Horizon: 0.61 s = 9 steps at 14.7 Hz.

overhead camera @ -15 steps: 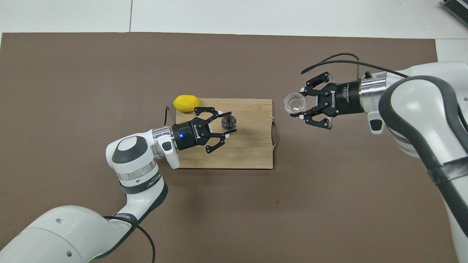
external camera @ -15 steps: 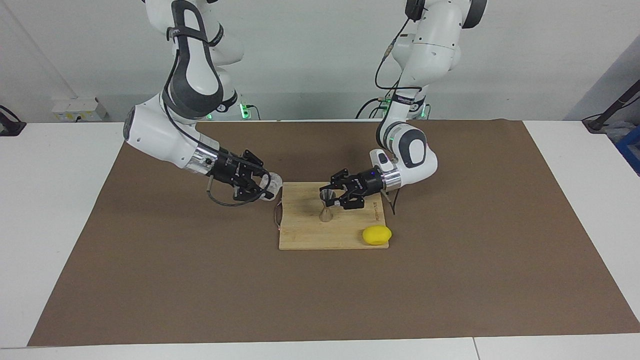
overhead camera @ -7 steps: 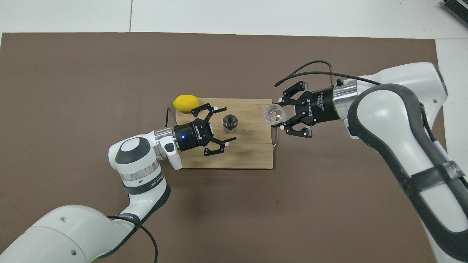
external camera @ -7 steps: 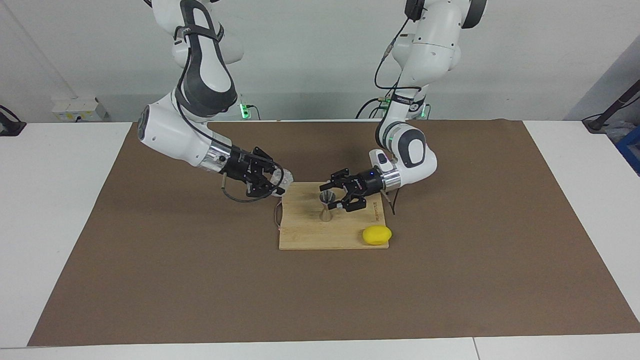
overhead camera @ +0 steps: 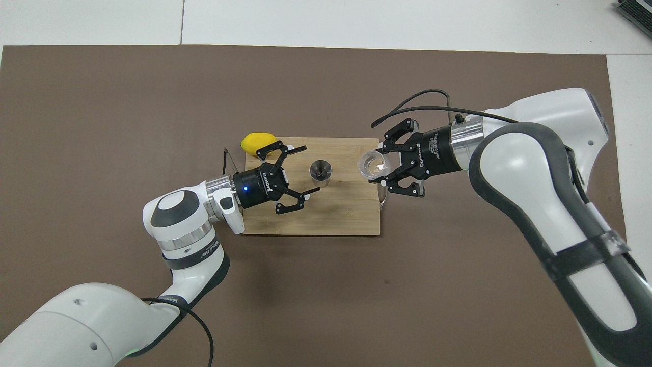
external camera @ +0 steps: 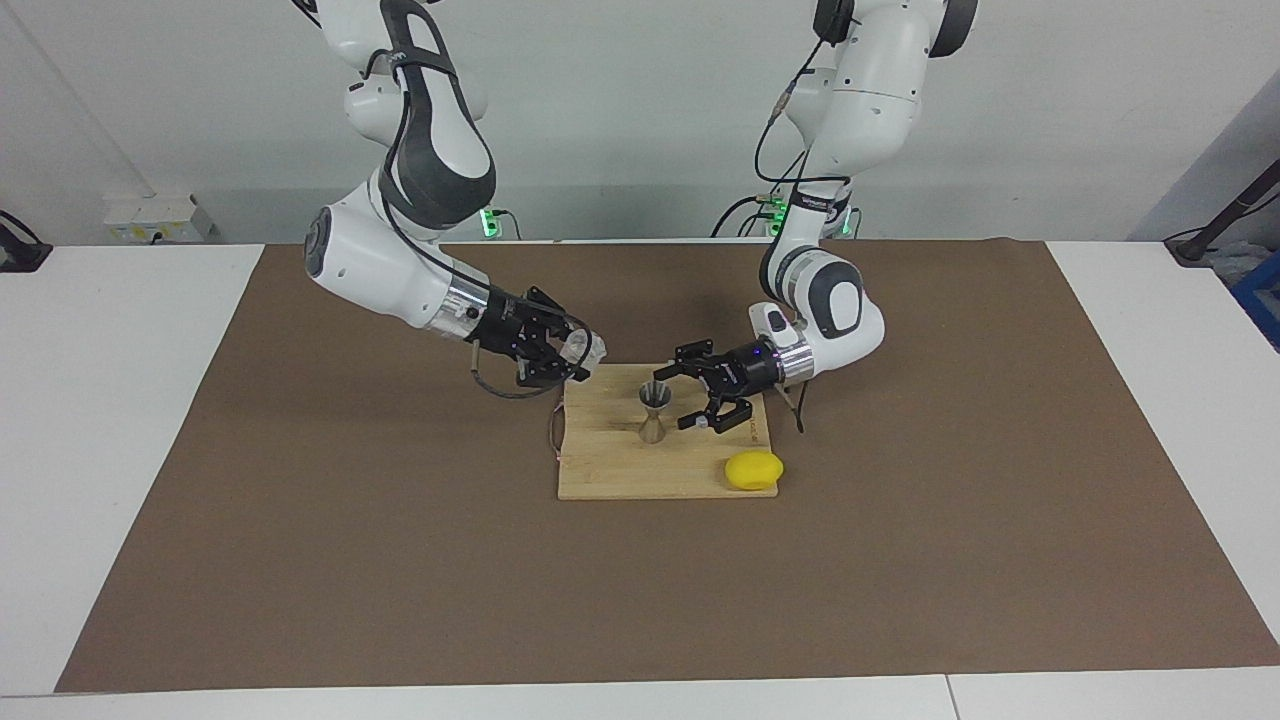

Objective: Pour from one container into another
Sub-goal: 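Release and withdraw the left gripper while the right gripper raises the clear cup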

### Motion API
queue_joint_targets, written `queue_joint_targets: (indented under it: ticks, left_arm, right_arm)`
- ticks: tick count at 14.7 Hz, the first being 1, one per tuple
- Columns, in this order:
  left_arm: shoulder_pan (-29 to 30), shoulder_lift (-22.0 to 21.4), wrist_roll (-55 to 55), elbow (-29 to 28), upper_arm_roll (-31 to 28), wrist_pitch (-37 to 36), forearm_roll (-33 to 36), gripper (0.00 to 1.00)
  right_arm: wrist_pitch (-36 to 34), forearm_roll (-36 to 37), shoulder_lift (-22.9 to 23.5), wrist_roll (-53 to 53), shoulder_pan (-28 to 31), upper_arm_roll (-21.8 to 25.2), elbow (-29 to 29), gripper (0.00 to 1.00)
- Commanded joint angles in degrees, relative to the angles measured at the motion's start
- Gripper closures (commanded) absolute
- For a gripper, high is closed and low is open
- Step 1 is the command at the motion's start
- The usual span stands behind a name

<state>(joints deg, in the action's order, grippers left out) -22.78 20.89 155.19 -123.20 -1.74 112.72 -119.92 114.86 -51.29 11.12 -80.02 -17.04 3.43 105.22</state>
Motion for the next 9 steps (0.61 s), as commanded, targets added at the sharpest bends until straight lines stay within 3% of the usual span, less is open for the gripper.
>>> queue_joint_targets:
  ticks: [1, 9]
  left_arm:
    - [3.08, -2.26, 1.7, -4.23, -0.19, -3.11, 1.7, 0.0]
    - [17.4, -4.89, 1.44, -8.28, -0.28, -11.36, 18.91, 0.0]
  right_arm:
    - [1.68, 2.76, -0.13, -2.33, -2.03, 0.09, 0.16, 1.0]
    - [2.65, 9.35, 4.34, -8.74, -3.44, 0.09, -6.6, 1.0]
